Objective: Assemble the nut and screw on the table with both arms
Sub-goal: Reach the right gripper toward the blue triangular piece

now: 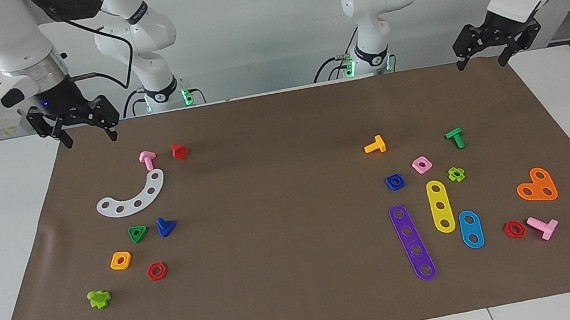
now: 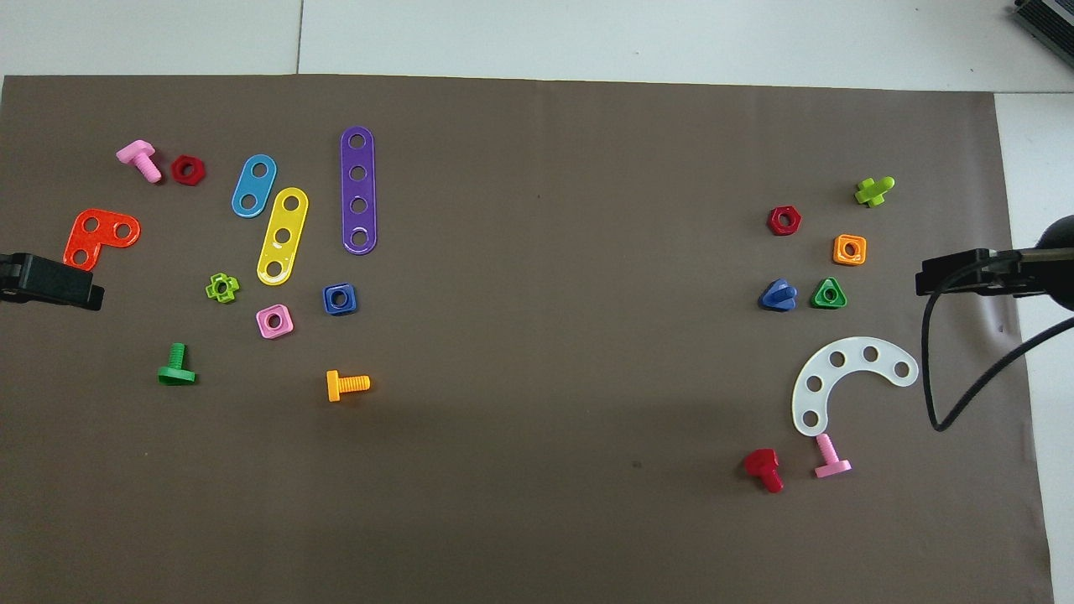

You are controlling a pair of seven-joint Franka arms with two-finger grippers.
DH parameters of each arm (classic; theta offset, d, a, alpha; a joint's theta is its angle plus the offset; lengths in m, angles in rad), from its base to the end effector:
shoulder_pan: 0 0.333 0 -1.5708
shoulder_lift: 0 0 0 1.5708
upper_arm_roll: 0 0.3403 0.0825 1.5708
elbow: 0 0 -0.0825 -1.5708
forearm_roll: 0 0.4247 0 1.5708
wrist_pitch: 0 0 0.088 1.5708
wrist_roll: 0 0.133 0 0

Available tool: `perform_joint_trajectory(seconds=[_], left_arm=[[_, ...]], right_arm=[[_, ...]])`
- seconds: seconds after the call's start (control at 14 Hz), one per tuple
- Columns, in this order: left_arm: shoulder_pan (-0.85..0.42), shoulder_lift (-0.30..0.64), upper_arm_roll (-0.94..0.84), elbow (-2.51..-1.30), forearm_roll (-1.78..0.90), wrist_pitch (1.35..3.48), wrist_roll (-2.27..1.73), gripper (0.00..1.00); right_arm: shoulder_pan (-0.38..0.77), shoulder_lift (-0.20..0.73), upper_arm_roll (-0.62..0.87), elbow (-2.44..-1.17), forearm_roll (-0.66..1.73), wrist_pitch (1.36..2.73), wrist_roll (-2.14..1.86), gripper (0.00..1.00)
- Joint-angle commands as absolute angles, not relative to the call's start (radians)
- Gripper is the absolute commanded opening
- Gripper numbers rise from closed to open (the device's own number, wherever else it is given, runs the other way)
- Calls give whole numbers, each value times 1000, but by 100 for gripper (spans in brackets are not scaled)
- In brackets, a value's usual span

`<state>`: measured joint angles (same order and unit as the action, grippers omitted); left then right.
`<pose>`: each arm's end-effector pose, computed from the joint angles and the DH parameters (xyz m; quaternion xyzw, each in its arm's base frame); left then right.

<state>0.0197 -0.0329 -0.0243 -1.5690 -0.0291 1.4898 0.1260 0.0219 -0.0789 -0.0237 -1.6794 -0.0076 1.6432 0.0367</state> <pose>0.5746 -0.0069 0.6361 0.9974 -0.0661 -0.0223 0.0155 0.5760 -0.0025 0.6195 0.9996 -0.0190 0.0214 0.0025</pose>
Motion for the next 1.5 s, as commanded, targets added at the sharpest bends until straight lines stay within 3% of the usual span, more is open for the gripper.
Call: perform_joint_trajectory(seconds=[0.0, 0.43, 0.57, 1.0, 1.43], left_arm=[[32, -38, -31, -1572, -34, 1477, 129, 100], [32, -38, -31, -1572, -34, 1477, 129, 100], [32, -38, -31, -1572, -34, 1477, 129, 100], [32, -38, -31, -1572, -34, 1477, 129, 100], [32, -38, -31, -1572, -34, 1477, 129, 100]], right_arm=[[12, -89, -23, -1693, -2, 1638, 17, 100], [18, -110, -23, -1776, 5, 1697, 54, 100], [21, -100, -23, -1869, 5, 1840, 46, 100], [64, 176, -21, -1925, 14, 2150, -152, 100], [67, 252, -14, -2069, 15, 2407, -276, 100]])
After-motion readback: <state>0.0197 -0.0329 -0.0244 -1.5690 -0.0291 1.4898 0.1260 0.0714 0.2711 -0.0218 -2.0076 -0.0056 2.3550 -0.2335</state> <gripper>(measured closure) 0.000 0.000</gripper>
